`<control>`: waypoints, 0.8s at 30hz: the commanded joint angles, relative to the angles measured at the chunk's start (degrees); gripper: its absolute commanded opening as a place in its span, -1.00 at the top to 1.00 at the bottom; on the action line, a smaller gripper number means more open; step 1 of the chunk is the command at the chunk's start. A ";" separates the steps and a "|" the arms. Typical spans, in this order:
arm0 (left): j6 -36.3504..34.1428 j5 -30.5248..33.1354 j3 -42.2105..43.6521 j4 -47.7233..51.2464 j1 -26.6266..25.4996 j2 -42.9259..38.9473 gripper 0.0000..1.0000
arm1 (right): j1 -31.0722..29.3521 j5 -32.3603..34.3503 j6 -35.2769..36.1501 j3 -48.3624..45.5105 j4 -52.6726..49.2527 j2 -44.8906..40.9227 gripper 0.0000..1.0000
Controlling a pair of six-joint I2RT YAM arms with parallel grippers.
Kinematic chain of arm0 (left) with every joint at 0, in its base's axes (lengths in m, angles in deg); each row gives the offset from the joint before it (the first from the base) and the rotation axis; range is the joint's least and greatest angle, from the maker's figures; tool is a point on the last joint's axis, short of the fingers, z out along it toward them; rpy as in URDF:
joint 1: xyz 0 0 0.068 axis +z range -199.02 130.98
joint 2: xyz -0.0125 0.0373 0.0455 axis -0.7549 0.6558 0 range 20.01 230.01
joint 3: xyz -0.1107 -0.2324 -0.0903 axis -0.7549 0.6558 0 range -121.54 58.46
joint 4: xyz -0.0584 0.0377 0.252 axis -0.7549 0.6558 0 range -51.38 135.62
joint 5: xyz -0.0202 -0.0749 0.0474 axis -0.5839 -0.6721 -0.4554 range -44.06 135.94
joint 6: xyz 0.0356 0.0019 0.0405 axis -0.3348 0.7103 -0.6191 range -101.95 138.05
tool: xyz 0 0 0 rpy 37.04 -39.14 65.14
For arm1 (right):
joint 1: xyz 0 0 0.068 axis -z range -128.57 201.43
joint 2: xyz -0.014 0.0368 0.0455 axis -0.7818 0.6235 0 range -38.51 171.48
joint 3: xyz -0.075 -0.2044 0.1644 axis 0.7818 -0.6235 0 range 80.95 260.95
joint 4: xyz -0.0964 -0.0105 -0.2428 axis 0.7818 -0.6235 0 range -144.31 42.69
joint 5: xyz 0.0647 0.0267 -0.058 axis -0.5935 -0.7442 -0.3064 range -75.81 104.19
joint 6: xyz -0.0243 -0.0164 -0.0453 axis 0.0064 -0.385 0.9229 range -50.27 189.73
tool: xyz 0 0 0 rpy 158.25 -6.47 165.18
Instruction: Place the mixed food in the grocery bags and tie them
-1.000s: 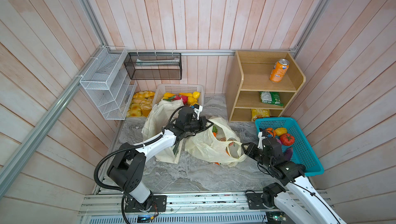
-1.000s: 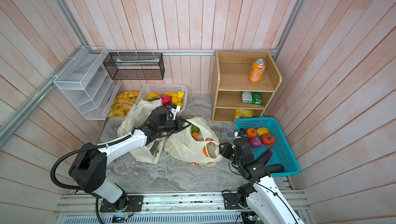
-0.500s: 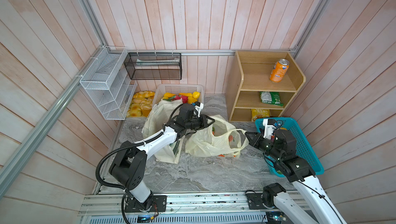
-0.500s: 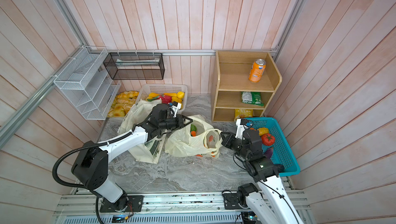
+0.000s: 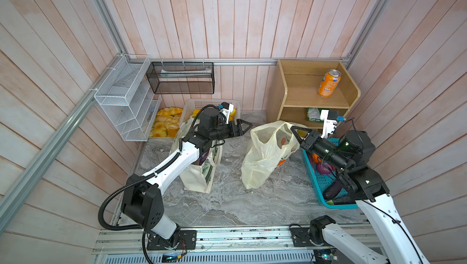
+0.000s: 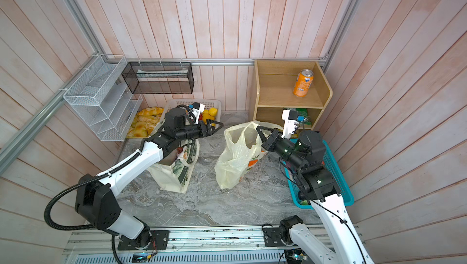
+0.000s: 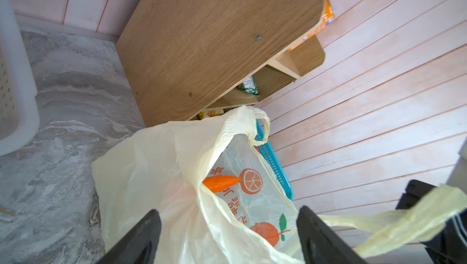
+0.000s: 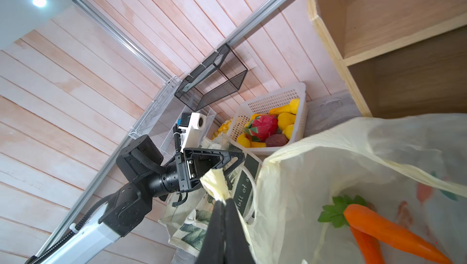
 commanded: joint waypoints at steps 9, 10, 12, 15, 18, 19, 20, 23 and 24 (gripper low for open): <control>-5.43 -3.83 8.67 -14.44 -7.95 -7.18 -0.79 | -8.69 8.94 -0.57 -2.51 5.97 2.54 1.00; -6.03 -3.80 9.32 -14.99 -8.51 -7.34 -0.79 | -8.84 9.22 -0.70 -2.79 6.03 2.55 1.00; -7.11 -3.26 10.77 -16.32 -9.54 -7.45 -0.80 | -9.08 9.33 -1.11 -3.56 6.42 2.69 1.00; -8.04 -2.90 11.69 -18.13 -10.91 -6.83 -0.80 | -9.68 9.56 -1.65 -4.45 7.25 2.88 1.00; -9.21 -2.83 11.54 -19.27 -12.62 -5.89 -0.81 | -10.75 9.94 -2.30 -5.13 8.66 3.33 1.00; -9.61 -2.82 11.49 -19.58 -13.18 -5.56 -0.81 | -11.05 10.22 -2.47 -5.27 9.03 3.59 1.00; -9.86 -2.82 11.48 -19.87 -13.76 -5.07 -0.81 | -11.54 10.38 -2.59 -5.33 9.52 3.99 1.00; -10.46 -2.20 11.53 -20.28 -15.42 -3.88 -0.81 | -13.05 11.38 -2.87 -5.21 10.60 5.30 1.00; -10.74 -1.67 11.50 -20.10 -15.86 -3.28 -0.81 | -13.66 11.88 -2.97 -5.10 10.97 5.73 1.00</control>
